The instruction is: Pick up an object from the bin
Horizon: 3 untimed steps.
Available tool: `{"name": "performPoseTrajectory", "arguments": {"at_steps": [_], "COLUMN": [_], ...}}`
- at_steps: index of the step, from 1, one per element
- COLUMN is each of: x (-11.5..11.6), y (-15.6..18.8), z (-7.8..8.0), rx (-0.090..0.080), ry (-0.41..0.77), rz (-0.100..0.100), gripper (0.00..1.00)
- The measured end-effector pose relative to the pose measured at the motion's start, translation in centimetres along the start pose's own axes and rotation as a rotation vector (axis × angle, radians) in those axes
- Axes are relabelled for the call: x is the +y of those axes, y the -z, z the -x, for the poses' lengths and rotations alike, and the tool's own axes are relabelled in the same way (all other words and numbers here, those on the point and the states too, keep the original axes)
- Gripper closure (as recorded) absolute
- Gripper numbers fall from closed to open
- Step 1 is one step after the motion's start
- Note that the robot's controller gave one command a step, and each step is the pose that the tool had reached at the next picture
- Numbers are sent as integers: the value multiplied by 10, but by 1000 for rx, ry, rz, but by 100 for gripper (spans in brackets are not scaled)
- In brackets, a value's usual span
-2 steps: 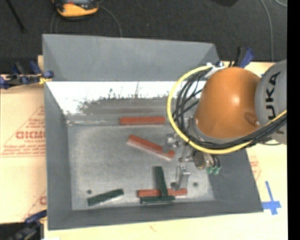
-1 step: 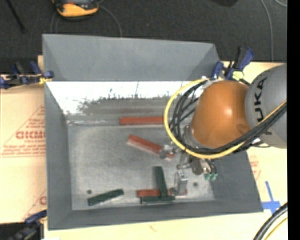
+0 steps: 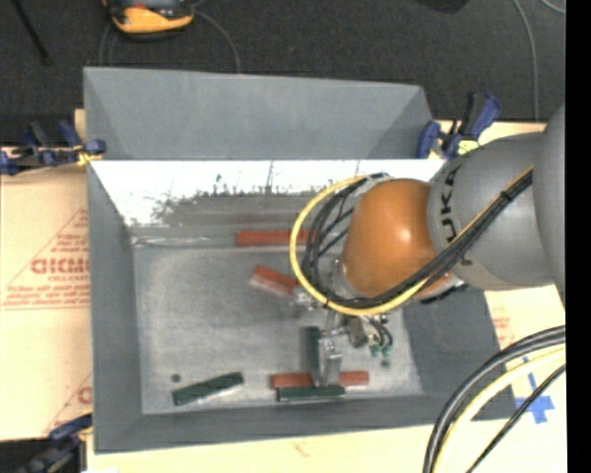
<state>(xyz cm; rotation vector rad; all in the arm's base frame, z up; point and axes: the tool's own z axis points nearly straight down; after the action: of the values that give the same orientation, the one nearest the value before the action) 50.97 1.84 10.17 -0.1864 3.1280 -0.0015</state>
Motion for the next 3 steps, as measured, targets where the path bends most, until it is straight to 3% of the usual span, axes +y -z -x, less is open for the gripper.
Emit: {"name": "performPoseTrajectory", "arguments": {"at_steps": [1,2,3], "x": [-1,-2,22], "y": [-25,-24,-28], "z": [-11,-14,-9], "rx": [2,2,7], "ry": [201,230,256], "rz": [3,3,0], "gripper": [0,0,0]}}
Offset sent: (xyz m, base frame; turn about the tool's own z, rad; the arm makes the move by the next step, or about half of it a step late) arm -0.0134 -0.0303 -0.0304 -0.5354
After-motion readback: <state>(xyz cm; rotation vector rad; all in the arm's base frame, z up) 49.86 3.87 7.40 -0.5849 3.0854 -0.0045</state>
